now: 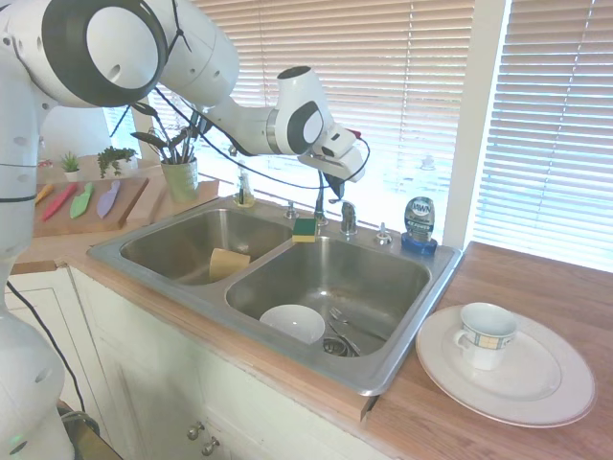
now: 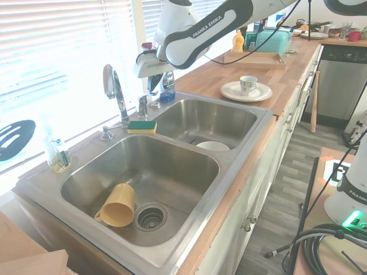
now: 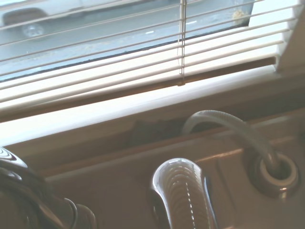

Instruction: Turn off the faucet

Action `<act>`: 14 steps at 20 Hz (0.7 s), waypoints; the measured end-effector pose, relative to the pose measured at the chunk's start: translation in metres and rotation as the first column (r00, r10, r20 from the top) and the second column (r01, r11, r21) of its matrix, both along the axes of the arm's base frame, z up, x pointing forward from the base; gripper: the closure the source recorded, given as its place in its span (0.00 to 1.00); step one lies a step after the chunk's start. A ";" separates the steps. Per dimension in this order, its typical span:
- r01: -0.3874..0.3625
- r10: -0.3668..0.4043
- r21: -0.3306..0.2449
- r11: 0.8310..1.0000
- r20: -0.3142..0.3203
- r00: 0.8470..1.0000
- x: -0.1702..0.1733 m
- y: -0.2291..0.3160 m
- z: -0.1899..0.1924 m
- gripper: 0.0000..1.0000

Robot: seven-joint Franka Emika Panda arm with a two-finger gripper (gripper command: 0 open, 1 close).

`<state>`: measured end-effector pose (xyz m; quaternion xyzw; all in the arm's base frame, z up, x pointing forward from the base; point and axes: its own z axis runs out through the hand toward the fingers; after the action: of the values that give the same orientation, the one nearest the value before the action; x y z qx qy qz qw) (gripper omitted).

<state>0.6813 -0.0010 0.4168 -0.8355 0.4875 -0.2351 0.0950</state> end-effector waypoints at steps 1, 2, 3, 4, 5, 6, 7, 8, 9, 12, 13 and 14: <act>-0.001 0.001 0.000 1.000 -0.001 1.000 0.000 0.000 0.000 1.00; -0.002 0.002 -0.001 1.000 -0.002 1.000 0.000 -0.001 0.000 1.00; -0.002 0.002 -0.001 1.000 -0.002 1.000 0.000 -0.002 -0.001 1.00; -0.001 0.001 -0.001 1.000 -0.003 1.000 -0.001 -0.002 -0.001 1.00; -0.002 0.002 -0.002 1.000 -0.005 1.000 -0.001 -0.003 0.000 1.00; -0.002 0.002 -0.002 1.000 -0.008 1.000 -0.001 -0.003 0.000 1.00; -0.001 0.001 -0.003 1.000 -0.010 1.000 -0.002 -0.004 0.001 1.00; 0.000 0.000 -0.003 1.000 -0.013 1.000 -0.003 -0.005 0.002 1.00; 0.001 -0.001 -0.003 1.000 -0.017 1.000 -0.005 -0.005 0.003 1.00; 0.003 -0.003 -0.001 1.000 -0.032 0.999 -0.017 -0.005 0.009 1.00; 0.003 -0.003 -0.001 1.000 -0.038 0.999 -0.022 -0.006 0.011 1.00; 0.003 -0.003 0.000 1.000 -0.044 0.999 -0.029 -0.006 0.013 1.00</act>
<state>0.6523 -0.0070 0.4303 -0.8396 0.4909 -0.2170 0.0837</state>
